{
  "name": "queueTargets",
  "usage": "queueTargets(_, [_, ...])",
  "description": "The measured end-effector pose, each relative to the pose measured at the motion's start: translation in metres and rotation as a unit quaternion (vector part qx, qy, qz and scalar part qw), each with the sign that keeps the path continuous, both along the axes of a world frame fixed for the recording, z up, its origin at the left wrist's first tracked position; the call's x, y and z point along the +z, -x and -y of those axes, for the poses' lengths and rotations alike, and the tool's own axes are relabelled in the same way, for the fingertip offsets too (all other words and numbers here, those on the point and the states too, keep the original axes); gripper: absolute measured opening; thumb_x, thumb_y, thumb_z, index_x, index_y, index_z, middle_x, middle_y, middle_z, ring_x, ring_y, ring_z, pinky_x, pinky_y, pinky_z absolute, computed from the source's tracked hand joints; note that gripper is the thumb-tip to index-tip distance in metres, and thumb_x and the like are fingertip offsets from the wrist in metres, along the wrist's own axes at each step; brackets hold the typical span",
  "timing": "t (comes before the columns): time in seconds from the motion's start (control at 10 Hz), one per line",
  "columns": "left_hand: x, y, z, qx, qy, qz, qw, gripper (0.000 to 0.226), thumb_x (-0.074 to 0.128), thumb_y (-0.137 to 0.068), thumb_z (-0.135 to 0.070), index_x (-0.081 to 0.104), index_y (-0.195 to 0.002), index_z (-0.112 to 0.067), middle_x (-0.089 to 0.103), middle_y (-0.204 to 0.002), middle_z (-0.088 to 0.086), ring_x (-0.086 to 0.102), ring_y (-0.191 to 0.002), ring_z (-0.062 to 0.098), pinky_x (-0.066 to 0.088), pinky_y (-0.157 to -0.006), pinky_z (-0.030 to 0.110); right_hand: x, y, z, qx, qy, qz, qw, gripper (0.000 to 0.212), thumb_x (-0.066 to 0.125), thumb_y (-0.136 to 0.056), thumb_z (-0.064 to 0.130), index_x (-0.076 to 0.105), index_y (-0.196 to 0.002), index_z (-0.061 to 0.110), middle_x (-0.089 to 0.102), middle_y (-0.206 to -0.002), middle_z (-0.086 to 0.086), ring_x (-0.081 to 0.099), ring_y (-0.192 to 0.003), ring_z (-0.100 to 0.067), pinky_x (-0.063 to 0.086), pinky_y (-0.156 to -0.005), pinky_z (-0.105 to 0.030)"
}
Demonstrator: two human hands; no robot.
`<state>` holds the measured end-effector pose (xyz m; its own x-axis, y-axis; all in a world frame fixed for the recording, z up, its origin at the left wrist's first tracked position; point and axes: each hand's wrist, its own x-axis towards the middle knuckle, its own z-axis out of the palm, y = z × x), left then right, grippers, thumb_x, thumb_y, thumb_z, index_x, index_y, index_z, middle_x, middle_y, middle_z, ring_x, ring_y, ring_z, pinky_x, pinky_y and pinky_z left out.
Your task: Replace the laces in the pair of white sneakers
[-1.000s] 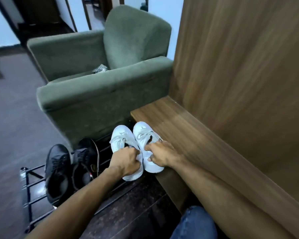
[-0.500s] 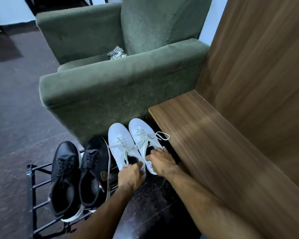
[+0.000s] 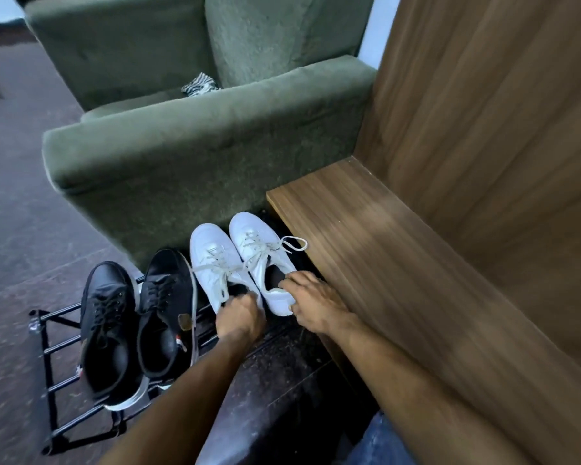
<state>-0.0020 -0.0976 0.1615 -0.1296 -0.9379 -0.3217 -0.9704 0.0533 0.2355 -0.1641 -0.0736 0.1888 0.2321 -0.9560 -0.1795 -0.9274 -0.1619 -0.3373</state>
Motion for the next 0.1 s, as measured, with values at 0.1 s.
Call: queueTargets(0.1, [0.0200,0.0151,-0.0198,0.069,0.080,-0.037,0.994,0.042,0.056,-0.084,-0.035,0.048,-0.121,-0.018,0.047,-0.122,0.007,0.043,-0.117,0.028,0.037,-0.094,0.044,0.0154,0.0355,-0.0250,-0.064,0.016,0.018,0.998,0.042,0.057,-0.088,0.019,0.049,-0.129,0.021,0.045,-0.132,0.001,0.037,-0.128,-0.019,0.038,-0.101,-0.034])
